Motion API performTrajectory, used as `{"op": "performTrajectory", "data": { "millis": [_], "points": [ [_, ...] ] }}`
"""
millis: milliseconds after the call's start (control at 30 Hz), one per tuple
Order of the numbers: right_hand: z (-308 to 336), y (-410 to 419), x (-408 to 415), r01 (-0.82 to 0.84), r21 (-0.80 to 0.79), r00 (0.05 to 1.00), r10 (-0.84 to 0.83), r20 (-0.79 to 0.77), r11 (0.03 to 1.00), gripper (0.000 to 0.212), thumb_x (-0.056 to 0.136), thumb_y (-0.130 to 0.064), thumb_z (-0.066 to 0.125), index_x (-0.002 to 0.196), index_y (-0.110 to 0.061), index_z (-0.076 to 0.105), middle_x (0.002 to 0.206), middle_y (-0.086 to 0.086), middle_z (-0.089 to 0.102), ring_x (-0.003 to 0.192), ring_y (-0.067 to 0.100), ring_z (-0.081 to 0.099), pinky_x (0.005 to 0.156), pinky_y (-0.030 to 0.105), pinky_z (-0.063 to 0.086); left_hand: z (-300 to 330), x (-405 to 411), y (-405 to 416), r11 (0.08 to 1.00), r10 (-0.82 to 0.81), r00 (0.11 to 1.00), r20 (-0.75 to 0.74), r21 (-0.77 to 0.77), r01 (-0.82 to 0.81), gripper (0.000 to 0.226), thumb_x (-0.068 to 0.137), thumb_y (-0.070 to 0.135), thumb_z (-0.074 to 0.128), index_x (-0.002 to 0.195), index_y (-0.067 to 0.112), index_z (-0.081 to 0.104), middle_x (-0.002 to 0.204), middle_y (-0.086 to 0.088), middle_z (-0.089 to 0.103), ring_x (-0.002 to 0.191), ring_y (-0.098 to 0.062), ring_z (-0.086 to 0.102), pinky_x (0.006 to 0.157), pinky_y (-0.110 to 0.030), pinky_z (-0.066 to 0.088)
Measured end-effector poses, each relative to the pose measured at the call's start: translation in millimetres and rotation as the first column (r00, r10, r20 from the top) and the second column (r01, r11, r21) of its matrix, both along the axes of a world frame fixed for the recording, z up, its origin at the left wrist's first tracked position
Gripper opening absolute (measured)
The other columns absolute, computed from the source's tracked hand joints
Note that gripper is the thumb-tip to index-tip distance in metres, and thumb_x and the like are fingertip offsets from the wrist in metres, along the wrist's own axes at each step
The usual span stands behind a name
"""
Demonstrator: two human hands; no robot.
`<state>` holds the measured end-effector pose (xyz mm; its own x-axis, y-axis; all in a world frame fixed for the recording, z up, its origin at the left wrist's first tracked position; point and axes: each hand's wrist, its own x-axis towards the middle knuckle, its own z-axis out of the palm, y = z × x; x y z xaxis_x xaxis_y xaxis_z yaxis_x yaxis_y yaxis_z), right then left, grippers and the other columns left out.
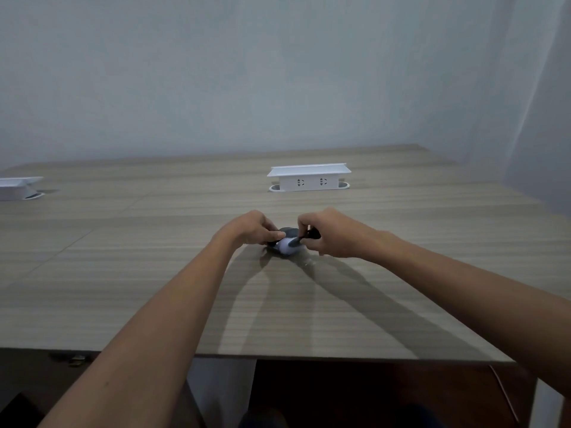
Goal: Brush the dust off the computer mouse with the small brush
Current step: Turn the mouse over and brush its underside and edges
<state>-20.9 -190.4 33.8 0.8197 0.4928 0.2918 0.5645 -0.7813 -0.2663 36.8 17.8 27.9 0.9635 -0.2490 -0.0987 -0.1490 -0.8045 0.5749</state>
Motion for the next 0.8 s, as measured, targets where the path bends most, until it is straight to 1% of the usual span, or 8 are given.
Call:
{"op": "performTrajectory", "data": {
  "millis": [100,167,233,367,467,567,733,800],
  "points": [
    [0.9,-2.1,3.2,0.029,-0.099,0.998,-0.023,0.062,0.995,0.012,0.094,-0.016,0.065,0.1,-0.005,0.065,0.093,0.013,0.07,0.078,0.027,0.061,0.069,0.038,0.047,0.6,0.5,-0.8,1.0,-0.009,1.0,0.009,0.018,0.009,0.033,0.091,0.037,0.07,0.111,0.012,0.078,0.09,-0.005,0.069,0.088,-0.018,0.059,0.091,-0.034,0.05],
    [1.6,-4.7,5.9,0.066,-0.145,0.994,-0.052,0.093,0.987,0.015,0.095,-0.016,0.062,0.103,-0.003,0.063,0.098,0.018,0.07,0.091,0.036,0.062,0.076,0.044,0.049,1.1,0.2,-1.9,1.0,-0.008,1.0,0.011,0.024,0.007,0.033,0.091,0.037,0.07,0.112,0.012,0.078,0.091,-0.005,0.069,0.089,-0.018,0.06,0.094,-0.036,0.051],
    [-0.1,-1.8,4.5,0.038,-0.154,0.994,-0.022,0.104,0.987,0.014,0.094,-0.016,0.062,0.101,-0.004,0.063,0.096,0.019,0.069,0.091,0.037,0.062,0.075,0.044,0.049,1.9,0.5,-1.7,1.0,-0.009,1.0,0.01,0.026,0.008,0.033,0.092,0.036,0.07,0.112,0.011,0.077,0.093,-0.006,0.07,0.09,-0.018,0.06,0.096,-0.037,0.051],
    [-6.1,9.7,0.0,-0.072,-0.153,0.991,0.087,0.098,0.986,0.011,0.092,-0.015,0.063,0.098,-0.005,0.064,0.09,0.017,0.07,0.086,0.034,0.061,0.069,0.04,0.044,1.1,2.5,0.3,0.999,-0.037,0.999,0.004,0.0,0.037,0.03,0.092,0.031,0.07,0.109,0.008,0.078,0.09,-0.008,0.068,0.086,-0.018,0.057,0.084,-0.032,0.048],
    [-3.9,3.6,5.9,0.019,-0.208,0.993,0.006,0.117,0.978,0.013,0.093,-0.017,0.06,0.101,-0.006,0.062,0.098,0.018,0.069,0.091,0.037,0.062,0.073,0.044,0.048,0.4,2.9,-0.4,0.999,-0.025,1.0,0.018,0.03,0.024,0.032,0.092,0.034,0.07,0.109,0.009,0.078,0.089,-0.007,0.067,0.086,-0.019,0.057,0.086,-0.034,0.049],
    [-3.7,-4.1,10.5,0.102,-0.227,0.989,-0.075,0.125,0.968,0.014,0.095,-0.017,0.059,0.104,-0.007,0.061,0.103,0.02,0.067,0.094,0.039,0.063,0.077,0.047,0.051,-0.1,3.9,-0.7,1.0,-0.012,1.0,0.011,0.027,0.012,0.033,0.091,0.037,0.071,0.108,0.009,0.078,0.091,-0.007,0.068,0.089,-0.02,0.059,0.097,-0.04,0.052],
    [-8.3,5.0,4.2,-0.073,-0.158,0.987,0.094,0.132,0.985,0.013,0.093,-0.019,0.064,0.098,-0.007,0.064,0.089,0.014,0.07,0.083,0.032,0.06,0.064,0.033,0.033,0.4,6.3,0.2,0.999,-0.027,1.0,0.003,0.024,0.027,0.03,0.091,0.035,0.071,0.107,0.011,0.079,0.09,-0.006,0.069,0.087,-0.019,0.059,0.1,-0.043,0.051],
    [-7.5,4.8,5.1,-0.084,-0.147,0.986,0.104,0.131,0.985,0.012,0.093,-0.018,0.065,0.098,-0.007,0.064,0.088,0.014,0.07,0.083,0.032,0.061,0.064,0.034,0.035,0.8,6.6,-0.5,0.999,-0.027,1.0,-0.001,0.031,0.027,0.031,0.091,0.035,0.07,0.109,0.011,0.079,0.095,-0.01,0.073,0.089,-0.019,0.06,0.101,-0.043,0.051]
  ]
}}
